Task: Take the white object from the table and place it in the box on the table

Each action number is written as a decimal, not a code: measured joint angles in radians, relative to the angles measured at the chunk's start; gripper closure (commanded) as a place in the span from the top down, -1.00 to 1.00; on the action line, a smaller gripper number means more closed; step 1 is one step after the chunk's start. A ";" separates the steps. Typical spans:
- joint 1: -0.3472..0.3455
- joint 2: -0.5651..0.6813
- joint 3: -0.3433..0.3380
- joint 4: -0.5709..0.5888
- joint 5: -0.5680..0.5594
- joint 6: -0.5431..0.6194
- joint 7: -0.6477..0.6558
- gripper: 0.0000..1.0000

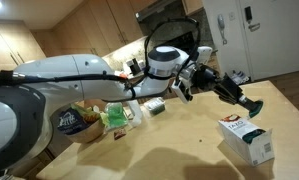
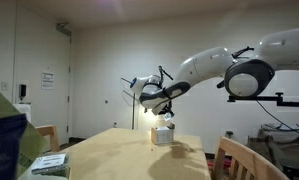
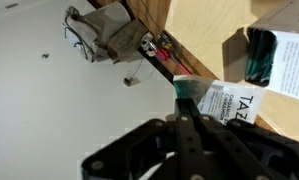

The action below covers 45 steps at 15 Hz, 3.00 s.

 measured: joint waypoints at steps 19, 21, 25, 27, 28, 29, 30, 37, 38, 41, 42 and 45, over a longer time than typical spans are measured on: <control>-0.001 0.040 -0.013 -0.003 0.001 -0.028 -0.197 -0.95; -0.001 0.040 -0.013 -0.003 0.001 -0.028 -0.197 -0.99; -0.001 0.043 -0.008 -0.004 0.004 -0.025 -0.198 -0.99; -0.001 0.047 -0.005 -0.006 0.009 -0.024 -0.214 -0.99; -0.001 0.048 -0.004 -0.009 0.012 -0.024 -0.220 -0.99; -0.001 0.048 -0.003 -0.014 0.013 -0.024 -0.223 -0.99; -0.002 0.049 -0.002 -0.020 0.014 -0.024 -0.225 -0.99; -0.011 0.051 -0.001 -0.031 0.014 -0.024 -0.230 -0.99; -0.012 0.051 -0.001 -0.031 0.014 -0.025 -0.224 -0.99; -0.012 0.051 -0.001 -0.031 0.014 -0.026 -0.207 -0.99; -0.013 0.051 -0.001 -0.031 0.014 -0.028 -0.202 -0.99; -0.014 0.051 -0.001 -0.031 0.015 -0.043 -0.171 -0.99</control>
